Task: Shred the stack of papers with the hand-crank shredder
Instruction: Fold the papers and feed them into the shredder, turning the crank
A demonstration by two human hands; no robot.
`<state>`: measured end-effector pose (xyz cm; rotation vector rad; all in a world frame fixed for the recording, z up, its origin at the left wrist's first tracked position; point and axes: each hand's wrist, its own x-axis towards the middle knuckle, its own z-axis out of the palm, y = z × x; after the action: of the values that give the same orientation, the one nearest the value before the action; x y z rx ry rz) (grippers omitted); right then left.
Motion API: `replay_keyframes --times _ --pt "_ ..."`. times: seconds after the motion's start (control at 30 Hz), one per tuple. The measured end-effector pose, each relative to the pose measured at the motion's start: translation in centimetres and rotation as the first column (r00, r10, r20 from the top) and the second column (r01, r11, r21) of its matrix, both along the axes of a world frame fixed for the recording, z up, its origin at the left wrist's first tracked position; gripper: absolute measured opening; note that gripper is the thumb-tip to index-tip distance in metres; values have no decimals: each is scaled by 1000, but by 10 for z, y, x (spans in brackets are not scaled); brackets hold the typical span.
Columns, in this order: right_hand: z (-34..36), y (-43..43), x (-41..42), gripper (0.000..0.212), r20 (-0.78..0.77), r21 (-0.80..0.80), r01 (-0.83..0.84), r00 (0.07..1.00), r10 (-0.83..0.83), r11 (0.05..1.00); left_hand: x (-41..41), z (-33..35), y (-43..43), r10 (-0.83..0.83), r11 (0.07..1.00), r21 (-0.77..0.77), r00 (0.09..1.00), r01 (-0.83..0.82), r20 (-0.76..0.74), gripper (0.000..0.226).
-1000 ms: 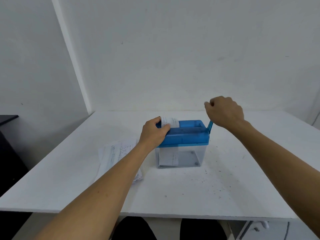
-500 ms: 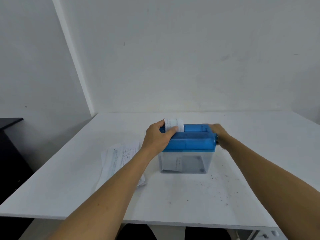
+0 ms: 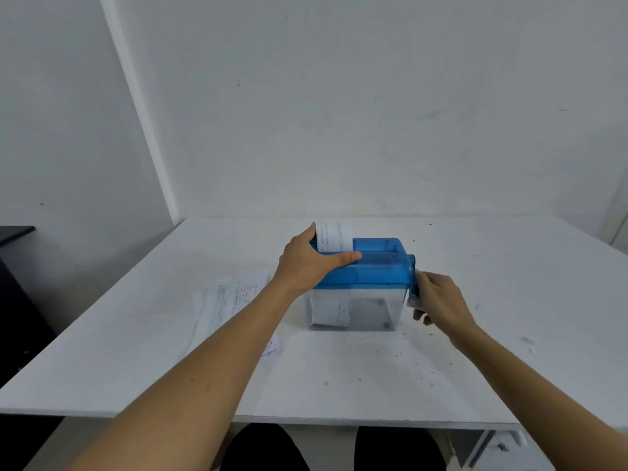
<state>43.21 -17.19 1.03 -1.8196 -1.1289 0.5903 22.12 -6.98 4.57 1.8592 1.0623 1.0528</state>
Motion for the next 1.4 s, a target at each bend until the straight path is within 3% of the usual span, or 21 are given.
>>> replay_keyframes --times 0.13,0.23,0.3,0.43,0.57,0.7,0.87,1.07,1.17,1.4 --pt "23 -32 4 27 28 -111 -170 984 174 979 0 1 -1 -8 1000 -6 1000 8 6 58" --pt "37 -48 10 37 204 -139 -272 933 297 952 -1 0 0 -14 1000 -13 1000 14 4 62" --pt "52 -52 16 36 304 -84 -280 907 292 956 -2 1 1 -20 1000 -18 1000 20 -6 61" --pt "85 -46 29 23 348 -8 -315 889 298 949 -2 2 2 -16 1000 -22 1000 15 -22 63" --pt "97 -20 32 24 420 142 -283 885 201 948 -3 5 1 -25 999 -28 999 24 -31 55" --pt "90 15 33 12 323 242 -221 937 136 945 -3 4 1 -22 999 -32 1000 22 -12 61" --pt "71 48 37 13 145 212 -167 980 138 963 -3 3 2 -30 999 -32 999 31 11 63" --pt "34 63 26 18 118 105 -101 989 88 989 -2 2 1 -49 998 -28 999 49 21 65" --pt "15 56 22 10 111 13 -78 991 76 997 -1 0 3 -43 999 -27 999 43 22 74" --pt "-12 20 18 27 120 -135 -106 985 123 985 1 1 1 -23 999 -29 1000 23 8 68"
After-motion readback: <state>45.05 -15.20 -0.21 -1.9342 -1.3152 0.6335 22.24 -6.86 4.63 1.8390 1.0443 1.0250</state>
